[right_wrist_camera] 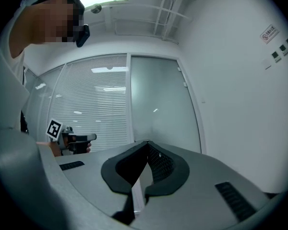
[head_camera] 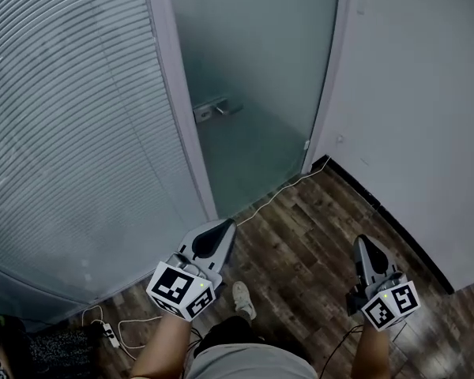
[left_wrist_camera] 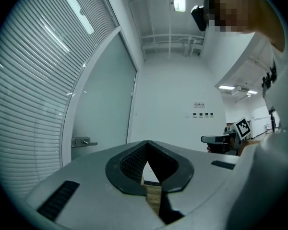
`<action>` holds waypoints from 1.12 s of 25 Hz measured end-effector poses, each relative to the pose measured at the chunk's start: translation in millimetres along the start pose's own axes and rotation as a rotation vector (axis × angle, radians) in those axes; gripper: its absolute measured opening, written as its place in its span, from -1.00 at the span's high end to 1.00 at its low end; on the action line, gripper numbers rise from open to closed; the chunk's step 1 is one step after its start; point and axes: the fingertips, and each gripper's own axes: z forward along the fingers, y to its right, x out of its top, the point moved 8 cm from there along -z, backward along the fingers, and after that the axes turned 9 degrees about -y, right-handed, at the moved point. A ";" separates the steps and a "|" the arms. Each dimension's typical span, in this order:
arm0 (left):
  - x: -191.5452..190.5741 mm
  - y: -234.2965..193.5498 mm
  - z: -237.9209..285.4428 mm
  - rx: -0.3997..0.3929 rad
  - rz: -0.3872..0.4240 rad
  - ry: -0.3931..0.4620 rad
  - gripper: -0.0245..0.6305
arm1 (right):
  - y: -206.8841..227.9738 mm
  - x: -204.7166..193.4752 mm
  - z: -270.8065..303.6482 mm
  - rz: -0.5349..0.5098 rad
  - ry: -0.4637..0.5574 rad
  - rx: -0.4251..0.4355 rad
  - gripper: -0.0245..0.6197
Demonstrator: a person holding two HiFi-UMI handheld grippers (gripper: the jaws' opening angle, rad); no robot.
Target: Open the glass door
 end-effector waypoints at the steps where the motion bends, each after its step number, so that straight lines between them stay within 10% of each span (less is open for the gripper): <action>1: 0.5 -1.5 7.2 -0.001 -0.002 -0.003 0.93 | 4.3 1.4 4.7 -0.002 -0.003 0.005 0.92; 28: 40.1 -232.8 191.0 0.166 -0.049 0.004 0.93 | 79.0 61.3 358.3 -0.063 -0.070 0.288 0.92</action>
